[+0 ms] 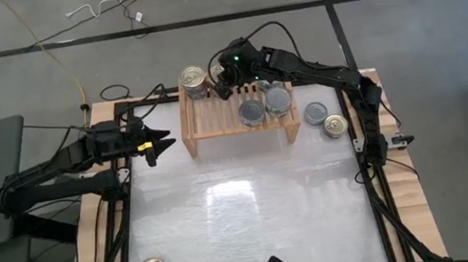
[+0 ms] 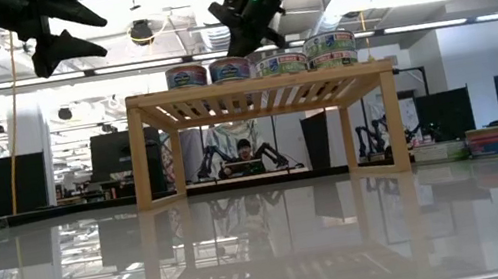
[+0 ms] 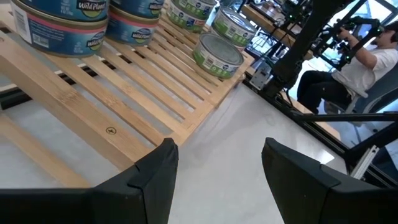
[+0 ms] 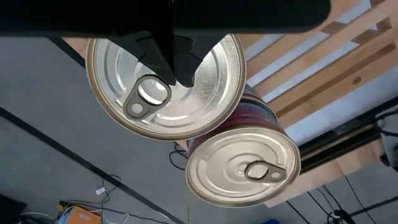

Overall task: Stack canned seafood by type on shelf
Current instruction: Adjust the blue-pink stacked tuna cans on the shelf

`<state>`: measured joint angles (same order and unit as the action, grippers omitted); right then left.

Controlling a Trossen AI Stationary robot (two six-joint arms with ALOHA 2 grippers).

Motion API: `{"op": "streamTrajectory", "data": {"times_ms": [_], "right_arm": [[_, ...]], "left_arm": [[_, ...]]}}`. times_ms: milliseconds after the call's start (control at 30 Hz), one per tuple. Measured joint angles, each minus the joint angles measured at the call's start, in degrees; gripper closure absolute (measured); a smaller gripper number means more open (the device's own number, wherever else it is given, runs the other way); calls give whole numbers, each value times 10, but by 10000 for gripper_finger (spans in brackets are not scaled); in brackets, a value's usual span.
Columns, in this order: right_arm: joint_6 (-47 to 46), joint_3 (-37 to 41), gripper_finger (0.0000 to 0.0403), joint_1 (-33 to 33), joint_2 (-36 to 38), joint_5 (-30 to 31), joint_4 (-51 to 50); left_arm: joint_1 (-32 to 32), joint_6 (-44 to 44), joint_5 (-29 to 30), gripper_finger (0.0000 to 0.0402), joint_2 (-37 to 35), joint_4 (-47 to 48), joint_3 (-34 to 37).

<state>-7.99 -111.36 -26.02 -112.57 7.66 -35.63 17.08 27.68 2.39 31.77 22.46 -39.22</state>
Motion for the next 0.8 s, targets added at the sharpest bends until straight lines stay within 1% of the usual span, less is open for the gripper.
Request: {"op": "streamTrajectory", "data": {"times_ms": [300, 500, 800], "right_arm": [[0, 1, 389, -12, -1, -5, 15], [9, 2, 389, -18, -2, -5, 29], [9, 2, 389, -18, -3, -1, 34]], "left_arm": [[0, 0, 0, 180, 0, 0, 0], [0, 0, 14, 180, 0, 0, 0], [0, 0, 17, 180, 0, 0, 0]]}}
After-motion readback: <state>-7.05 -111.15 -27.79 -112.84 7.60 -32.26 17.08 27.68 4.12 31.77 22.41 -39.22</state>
